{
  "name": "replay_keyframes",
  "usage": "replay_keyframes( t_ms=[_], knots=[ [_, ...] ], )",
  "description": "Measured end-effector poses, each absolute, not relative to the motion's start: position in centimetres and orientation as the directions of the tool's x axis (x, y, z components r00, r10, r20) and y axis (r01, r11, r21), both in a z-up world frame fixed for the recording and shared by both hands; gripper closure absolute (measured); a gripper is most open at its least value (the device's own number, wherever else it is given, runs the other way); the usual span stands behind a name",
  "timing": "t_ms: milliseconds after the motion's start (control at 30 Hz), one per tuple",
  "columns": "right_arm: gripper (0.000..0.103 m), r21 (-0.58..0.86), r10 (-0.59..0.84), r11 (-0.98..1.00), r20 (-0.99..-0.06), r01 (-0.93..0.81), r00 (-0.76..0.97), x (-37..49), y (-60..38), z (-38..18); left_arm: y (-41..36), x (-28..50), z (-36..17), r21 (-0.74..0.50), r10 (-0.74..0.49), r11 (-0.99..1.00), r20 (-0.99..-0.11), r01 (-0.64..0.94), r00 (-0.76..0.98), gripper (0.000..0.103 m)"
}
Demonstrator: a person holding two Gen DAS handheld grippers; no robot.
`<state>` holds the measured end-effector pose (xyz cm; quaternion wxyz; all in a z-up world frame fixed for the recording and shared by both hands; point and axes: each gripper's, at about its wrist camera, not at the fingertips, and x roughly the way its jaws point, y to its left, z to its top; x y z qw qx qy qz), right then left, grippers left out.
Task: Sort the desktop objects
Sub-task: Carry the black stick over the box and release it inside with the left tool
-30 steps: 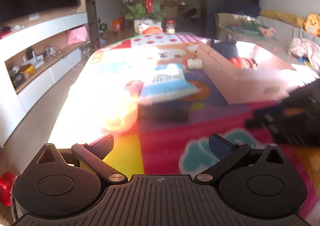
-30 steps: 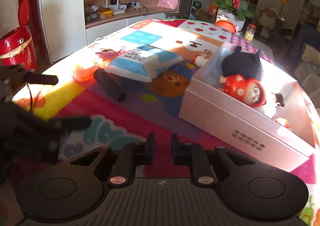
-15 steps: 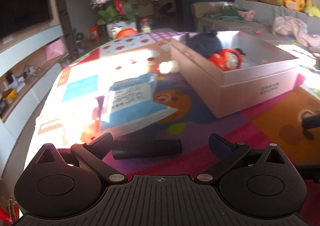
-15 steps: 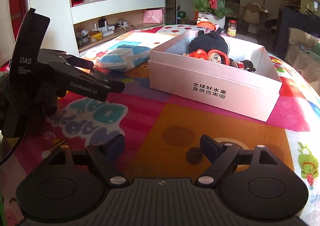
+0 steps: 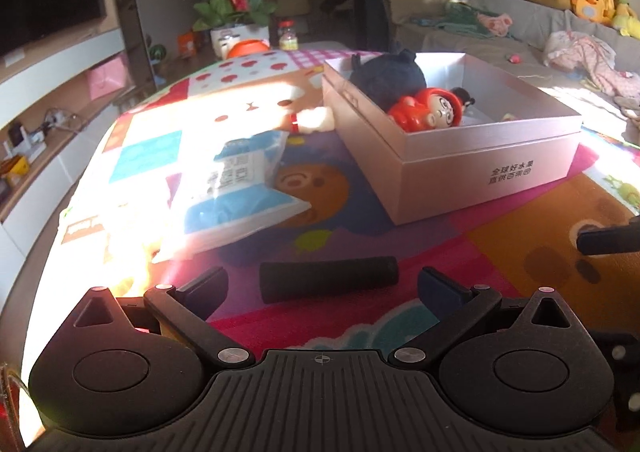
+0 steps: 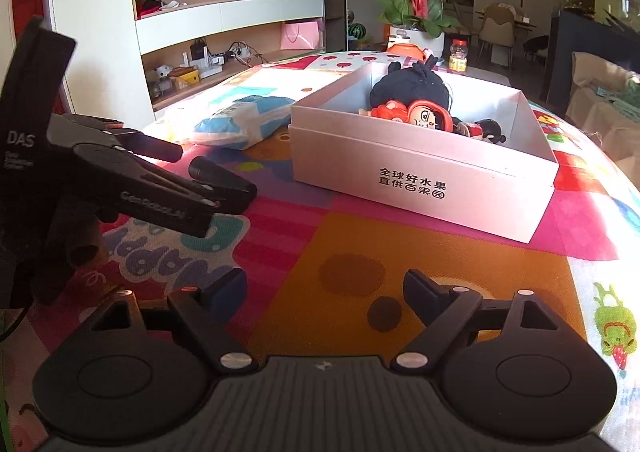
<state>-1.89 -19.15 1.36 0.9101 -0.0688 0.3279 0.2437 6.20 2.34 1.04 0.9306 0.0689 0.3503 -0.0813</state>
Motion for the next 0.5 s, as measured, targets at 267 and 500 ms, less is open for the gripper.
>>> replay_keyframes(
  t_ms=[267,500],
  knots=[
    [0.006,-0.022,0.343,0.889,-0.628,-0.457,0.698,-3.3,-20.1,1.7,0.0,6.2,1.3,0.120,-0.096,0.965,-0.667,0.233,0.739,0.023],
    [0.001,0.034,0.351,0.901,-0.643,-0.433,0.680,-4.5,-22.5,1.4,-2.0,2.9,6.3,0.002,-0.283,0.933,-0.612,0.359,0.738,0.023]
  ],
)
